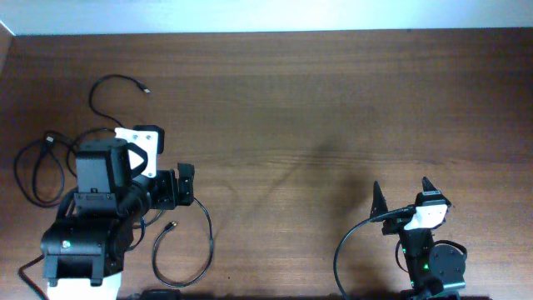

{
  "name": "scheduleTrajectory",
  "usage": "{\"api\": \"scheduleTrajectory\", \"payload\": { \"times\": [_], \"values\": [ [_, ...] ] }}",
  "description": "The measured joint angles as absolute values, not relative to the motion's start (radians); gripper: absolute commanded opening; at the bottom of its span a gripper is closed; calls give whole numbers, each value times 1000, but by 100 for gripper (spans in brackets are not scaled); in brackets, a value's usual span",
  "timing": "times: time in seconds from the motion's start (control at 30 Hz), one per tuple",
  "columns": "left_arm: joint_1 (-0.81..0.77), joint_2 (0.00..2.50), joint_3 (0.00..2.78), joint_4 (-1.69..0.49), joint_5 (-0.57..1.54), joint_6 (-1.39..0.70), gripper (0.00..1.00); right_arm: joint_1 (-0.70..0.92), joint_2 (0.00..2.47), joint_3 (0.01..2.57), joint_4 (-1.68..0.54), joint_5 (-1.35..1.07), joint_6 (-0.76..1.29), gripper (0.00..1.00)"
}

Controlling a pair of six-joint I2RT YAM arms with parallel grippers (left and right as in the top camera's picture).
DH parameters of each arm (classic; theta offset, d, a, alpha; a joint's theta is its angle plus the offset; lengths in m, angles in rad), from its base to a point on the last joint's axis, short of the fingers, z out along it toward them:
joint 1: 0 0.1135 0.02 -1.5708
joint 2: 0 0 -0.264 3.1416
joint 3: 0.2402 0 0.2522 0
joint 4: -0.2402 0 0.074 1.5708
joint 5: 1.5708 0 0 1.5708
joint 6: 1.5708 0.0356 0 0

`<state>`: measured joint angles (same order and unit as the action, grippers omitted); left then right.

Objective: Untangle cables

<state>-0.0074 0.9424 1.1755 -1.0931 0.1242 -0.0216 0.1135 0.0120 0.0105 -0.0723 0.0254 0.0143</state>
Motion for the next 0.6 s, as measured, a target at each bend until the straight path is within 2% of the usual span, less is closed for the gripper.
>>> {"api": "scheduleTrajectory", "payload": {
  "times": [0.3, 0.53, 0.6],
  "values": [
    [-7, 937, 1176, -1093, 124, -22, 99, 113, 12, 10, -72, 25, 14, 98],
    [-7, 747, 1137, -1086, 123, -22, 99, 113, 12, 10, -73, 25, 14, 98],
    [-7, 666, 985, -1000, 121, -22, 99, 113, 11, 10, -73, 22, 15, 98]
  ]
}}
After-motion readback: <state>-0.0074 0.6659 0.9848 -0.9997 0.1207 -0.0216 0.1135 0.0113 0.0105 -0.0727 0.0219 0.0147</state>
